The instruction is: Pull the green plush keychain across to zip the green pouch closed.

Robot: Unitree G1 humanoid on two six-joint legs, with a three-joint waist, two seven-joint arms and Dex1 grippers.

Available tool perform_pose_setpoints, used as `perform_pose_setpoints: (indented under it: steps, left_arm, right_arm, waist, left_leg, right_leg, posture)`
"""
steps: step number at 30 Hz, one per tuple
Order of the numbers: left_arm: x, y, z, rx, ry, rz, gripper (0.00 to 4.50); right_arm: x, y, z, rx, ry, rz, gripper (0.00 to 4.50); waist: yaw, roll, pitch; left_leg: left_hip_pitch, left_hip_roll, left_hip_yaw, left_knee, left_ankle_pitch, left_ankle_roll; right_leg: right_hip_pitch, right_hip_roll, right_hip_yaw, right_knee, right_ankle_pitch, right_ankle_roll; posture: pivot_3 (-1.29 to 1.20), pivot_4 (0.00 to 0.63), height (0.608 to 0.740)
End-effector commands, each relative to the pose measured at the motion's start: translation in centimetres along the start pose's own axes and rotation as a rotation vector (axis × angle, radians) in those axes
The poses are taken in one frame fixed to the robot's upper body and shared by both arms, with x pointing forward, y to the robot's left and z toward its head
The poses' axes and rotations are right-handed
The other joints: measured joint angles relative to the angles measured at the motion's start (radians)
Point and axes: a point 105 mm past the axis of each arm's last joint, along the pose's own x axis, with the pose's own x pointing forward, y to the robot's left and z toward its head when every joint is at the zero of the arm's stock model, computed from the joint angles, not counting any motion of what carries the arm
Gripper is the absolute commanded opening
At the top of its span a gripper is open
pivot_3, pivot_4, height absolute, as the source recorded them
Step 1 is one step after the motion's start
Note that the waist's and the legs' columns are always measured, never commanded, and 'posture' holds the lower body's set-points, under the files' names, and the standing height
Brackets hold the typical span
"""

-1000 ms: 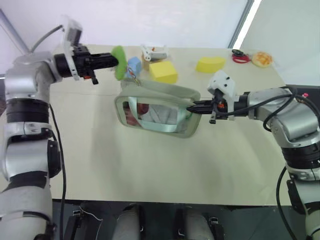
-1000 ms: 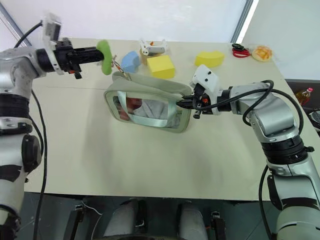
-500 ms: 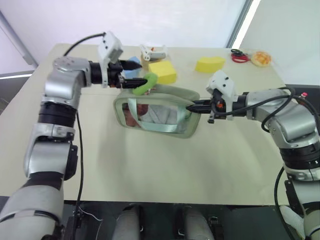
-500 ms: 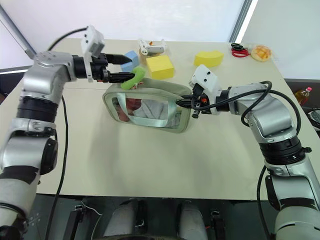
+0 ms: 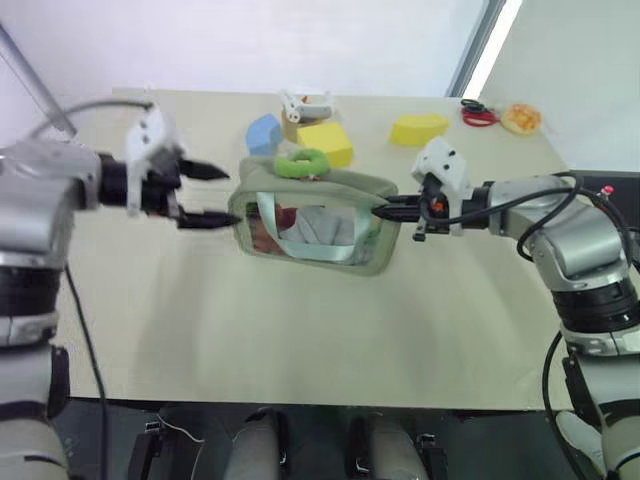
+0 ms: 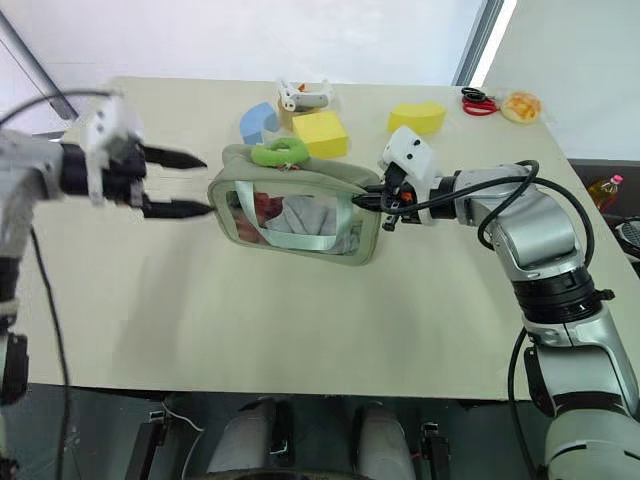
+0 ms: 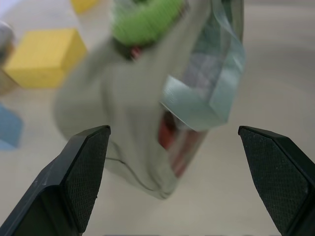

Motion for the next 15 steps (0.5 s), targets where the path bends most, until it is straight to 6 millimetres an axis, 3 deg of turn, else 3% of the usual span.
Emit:
perform_pose_setpoints:
  steps: [1,4,11,13,15]
  left_arm:
    - [1.0,1.3,0.1,0.022,-0.039,0.109,4.45]
    - [1.4,1.5,-0.3,0.021,-0.042,0.097,3.57]
    - [1.6,1.5,-0.3,0.017,-0.029,0.074,0.03]
    - [1.6,1.4,-0.4,0.018,-0.018,0.071,0.03]
    - [1.7,1.2,-0.8,0.017,-0.013,0.065,0.00]
  right_arm:
    - [0.0,0.1,0.4,-0.013,-0.003,0.009,0.00]
    - [0.0,0.2,0.3,-0.012,0.002,0.012,0.00]
    - [-0.4,0.2,0.3,-0.008,0.003,-0.009,0.00]
    - [-0.7,0.2,0.4,-0.006,0.002,-0.015,0.00]
    - [-2.6,0.4,0.9,0.005,0.009,0.004,0.82]
  waist:
    - [0.003,0.000,0.000]
    - [0.000,0.000,0.000]
    - [0.000,0.000,0.000]
    - [0.000,0.000,0.000]
    - [0.005,0.000,0.000]
  left_leg:
    - [0.000,0.000,0.000,0.000,0.000,0.000]
    - [0.000,0.000,0.001,0.000,0.000,0.000]
    - [0.000,0.000,0.001,0.000,0.000,0.000]
    - [0.000,0.000,0.001,0.000,0.000,0.000]
    - [0.000,0.000,0.001,0.000,0.000,0.000]
  right_leg:
    - [0.000,0.000,0.000,0.000,0.000,0.000]
    - [0.000,0.000,0.000,0.000,0.000,0.000]
    - [0.000,0.000,0.000,0.000,0.000,0.000]
    - [-0.001,0.000,0.000,0.000,0.000,0.000]
    - [-0.001,0.000,0.000,0.000,0.000,0.000]
  posture:
    - [0.00,0.150,0.740]
    - [0.00,0.150,0.740]
    - [0.00,0.150,0.740]
    - [0.00,0.150,0.740]
    - [0.00,0.150,0.740]
